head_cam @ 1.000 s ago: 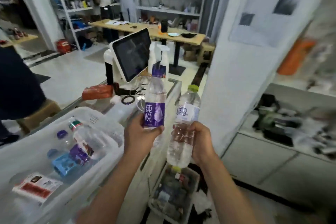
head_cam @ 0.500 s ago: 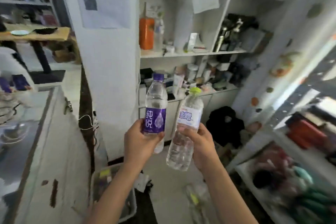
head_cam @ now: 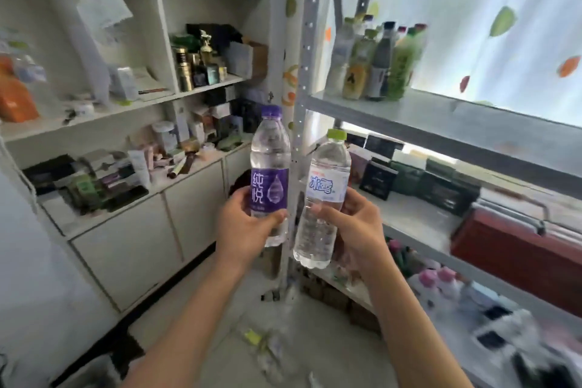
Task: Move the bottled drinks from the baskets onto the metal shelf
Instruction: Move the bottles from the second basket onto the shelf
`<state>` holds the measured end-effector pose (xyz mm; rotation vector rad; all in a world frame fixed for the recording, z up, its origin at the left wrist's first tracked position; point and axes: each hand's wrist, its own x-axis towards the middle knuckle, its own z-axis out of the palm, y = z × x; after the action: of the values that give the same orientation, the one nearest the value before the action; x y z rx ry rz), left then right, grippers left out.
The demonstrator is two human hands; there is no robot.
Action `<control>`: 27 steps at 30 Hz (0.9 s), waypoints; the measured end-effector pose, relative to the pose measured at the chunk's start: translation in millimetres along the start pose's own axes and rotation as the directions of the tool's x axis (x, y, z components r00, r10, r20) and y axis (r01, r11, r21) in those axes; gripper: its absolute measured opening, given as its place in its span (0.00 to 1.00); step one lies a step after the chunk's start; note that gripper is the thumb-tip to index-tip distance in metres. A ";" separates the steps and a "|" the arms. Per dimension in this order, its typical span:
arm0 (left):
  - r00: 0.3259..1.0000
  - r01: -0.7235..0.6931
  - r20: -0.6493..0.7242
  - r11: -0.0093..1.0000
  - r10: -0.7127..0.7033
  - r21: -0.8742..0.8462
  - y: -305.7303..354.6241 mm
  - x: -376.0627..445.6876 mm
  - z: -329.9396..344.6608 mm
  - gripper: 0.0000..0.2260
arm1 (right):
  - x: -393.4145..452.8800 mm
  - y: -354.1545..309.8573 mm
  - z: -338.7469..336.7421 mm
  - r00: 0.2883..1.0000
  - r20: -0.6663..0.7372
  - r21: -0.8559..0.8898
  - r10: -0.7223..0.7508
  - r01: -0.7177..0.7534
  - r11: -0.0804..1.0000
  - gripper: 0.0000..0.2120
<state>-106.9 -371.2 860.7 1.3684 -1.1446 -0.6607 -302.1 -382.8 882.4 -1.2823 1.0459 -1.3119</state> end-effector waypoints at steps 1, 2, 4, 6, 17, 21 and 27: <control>1.000 0.001 0.019 1.000 -0.001 -0.007 4.6 -0.3 18.2 0.25 | 1.6 -2.3 -18.8 1.000 -0.021 0.001 -0.006 0.006 1.000 0.19; 0.999 0.001 0.043 1.000 -0.001 -0.016 10.3 -0.9 41.3 0.25 | 4.2 -5.3 -41.6 0.999 -0.045 0.000 -0.012 0.012 1.000 0.19; 0.997 -0.002 0.080 0.999 0.005 -0.035 19.2 -0.9 81.2 0.24 | 11.6 -10.9 -79.2 0.996 -0.081 -0.024 -0.022 0.020 1.000 0.20; 0.994 -0.007 0.108 0.999 0.011 -0.046 28.4 0.7 114.2 0.25 | 21.1 -16.6 -108.5 0.993 -0.107 -0.064 -0.043 0.036 0.997 0.21; 0.978 -0.069 0.189 0.990 0.092 -0.124 69.1 47.3 230.2 0.24 | 92.4 -42.8 -199.7 0.974 -0.180 -0.127 -0.138 0.116 0.985 0.19; 0.965 -0.084 0.233 0.984 0.119 -0.155 75.3 89.8 252.6 0.25 | 131.5 -50.6 -204.7 0.960 -0.217 -0.184 -0.179 0.140 0.973 0.19; 0.949 -0.168 0.245 0.977 0.197 -0.134 86.4 174.8 276.1 0.29 | 206.0 -67.9 -199.7 0.935 -0.264 -0.230 -0.238 0.179 0.957 0.19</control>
<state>-313.6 -626.8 939.3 1.0869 -1.4014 -0.7705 -497.3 -587.5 965.8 -1.4120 1.3013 -1.6253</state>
